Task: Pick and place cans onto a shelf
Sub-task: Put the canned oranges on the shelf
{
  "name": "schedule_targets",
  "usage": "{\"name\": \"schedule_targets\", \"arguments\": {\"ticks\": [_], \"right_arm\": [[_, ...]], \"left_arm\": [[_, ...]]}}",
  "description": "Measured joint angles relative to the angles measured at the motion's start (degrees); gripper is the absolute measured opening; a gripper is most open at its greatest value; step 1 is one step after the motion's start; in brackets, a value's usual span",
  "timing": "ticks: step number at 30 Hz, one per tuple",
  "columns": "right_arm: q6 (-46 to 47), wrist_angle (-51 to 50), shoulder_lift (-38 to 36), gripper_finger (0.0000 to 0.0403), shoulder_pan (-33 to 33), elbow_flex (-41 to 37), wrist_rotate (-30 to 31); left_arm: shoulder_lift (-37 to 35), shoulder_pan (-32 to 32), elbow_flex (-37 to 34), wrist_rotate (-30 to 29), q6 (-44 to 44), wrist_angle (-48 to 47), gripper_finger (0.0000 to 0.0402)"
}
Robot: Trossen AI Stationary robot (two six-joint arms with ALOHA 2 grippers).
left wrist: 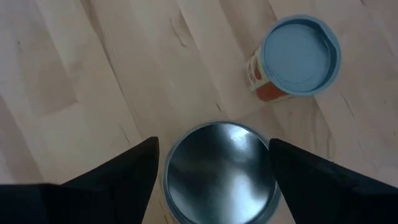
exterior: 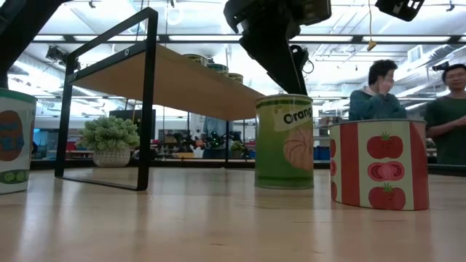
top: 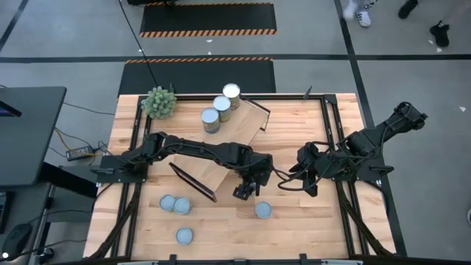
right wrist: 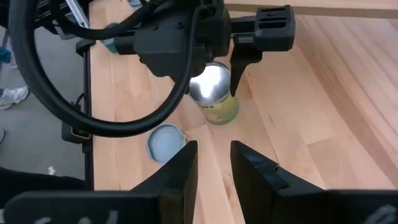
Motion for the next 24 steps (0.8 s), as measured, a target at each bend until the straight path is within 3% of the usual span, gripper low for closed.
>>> {"name": "schedule_targets", "arguments": {"ticks": [6,14,19,24], "right_arm": [[0.00,1.50,0.75,0.0103,1.59,-2.64,-0.06],[-0.60,15.28,1.03,0.0122,4.00,-14.41,-0.38],[4.35,17.57,2.62,0.0136,3.55,-20.22,-1.84],[4.63,29.30,6.01,0.0140,3.47,-26.46,-1.72]], "left_arm": [[-1.44,0.02,-0.02,-0.63,0.88,-1.23,0.0307],[-7.91,0.13,-0.02,-5.11,-0.42,-5.61,0.0306],[-11.54,0.17,0.06,-6.17,-2.14,-7.12,0.0306],[-13.31,0.22,0.04,-6.21,-3.01,-8.94,0.0306]]}}
